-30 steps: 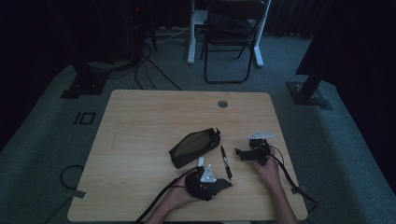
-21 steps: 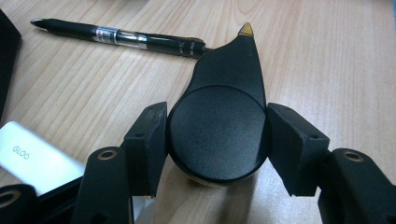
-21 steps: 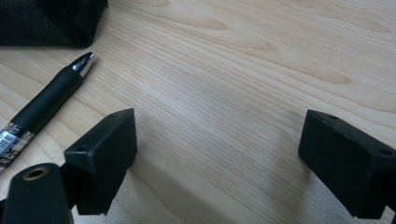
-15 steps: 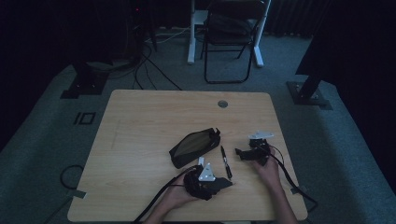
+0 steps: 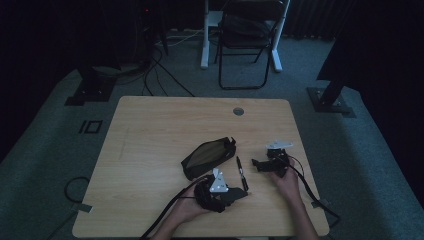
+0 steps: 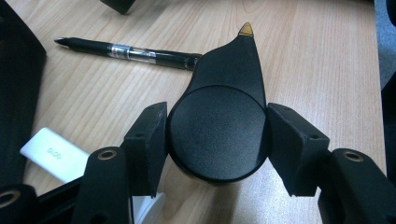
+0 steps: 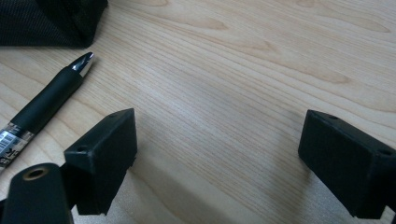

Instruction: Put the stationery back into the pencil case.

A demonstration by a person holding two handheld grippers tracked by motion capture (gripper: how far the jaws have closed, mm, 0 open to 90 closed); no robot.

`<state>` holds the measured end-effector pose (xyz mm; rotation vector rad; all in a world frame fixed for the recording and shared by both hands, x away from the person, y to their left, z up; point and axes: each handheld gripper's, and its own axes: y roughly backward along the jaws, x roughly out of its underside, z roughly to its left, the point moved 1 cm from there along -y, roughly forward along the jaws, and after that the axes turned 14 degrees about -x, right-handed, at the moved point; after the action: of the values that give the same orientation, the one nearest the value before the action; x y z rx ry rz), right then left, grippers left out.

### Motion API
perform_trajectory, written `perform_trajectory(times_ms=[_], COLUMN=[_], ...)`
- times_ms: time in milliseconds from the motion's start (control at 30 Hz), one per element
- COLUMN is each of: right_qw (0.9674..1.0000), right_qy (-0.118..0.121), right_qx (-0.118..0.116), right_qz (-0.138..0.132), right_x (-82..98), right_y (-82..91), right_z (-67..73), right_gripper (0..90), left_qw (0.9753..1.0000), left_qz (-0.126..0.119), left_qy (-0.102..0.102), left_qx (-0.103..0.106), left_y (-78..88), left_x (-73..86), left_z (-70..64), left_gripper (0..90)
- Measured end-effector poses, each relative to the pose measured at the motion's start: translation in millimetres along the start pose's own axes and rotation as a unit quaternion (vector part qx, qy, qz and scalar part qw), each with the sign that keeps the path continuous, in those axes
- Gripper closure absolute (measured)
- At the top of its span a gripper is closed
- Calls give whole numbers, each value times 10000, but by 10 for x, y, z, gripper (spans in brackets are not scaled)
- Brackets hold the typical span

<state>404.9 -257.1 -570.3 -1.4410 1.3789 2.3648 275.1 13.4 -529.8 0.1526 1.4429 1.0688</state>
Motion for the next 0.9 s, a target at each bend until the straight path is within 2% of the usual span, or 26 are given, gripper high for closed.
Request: perform_trajectory(times_ms=[300,900], right_qw=[10000,10000], right_qy=[1,1], right_qx=[1,0], right_qz=[-1,2], right_x=[0,0], right_y=[0,0], right_z=[0,0], right_gripper=[116,117], left_qw=[10000,9995], left_qz=[-81,-251], left_qy=[-1,144], left_qx=[-43,-126], left_y=[80,216], left_x=[-30,-67], left_z=[39,131], left_gripper=[418,418])
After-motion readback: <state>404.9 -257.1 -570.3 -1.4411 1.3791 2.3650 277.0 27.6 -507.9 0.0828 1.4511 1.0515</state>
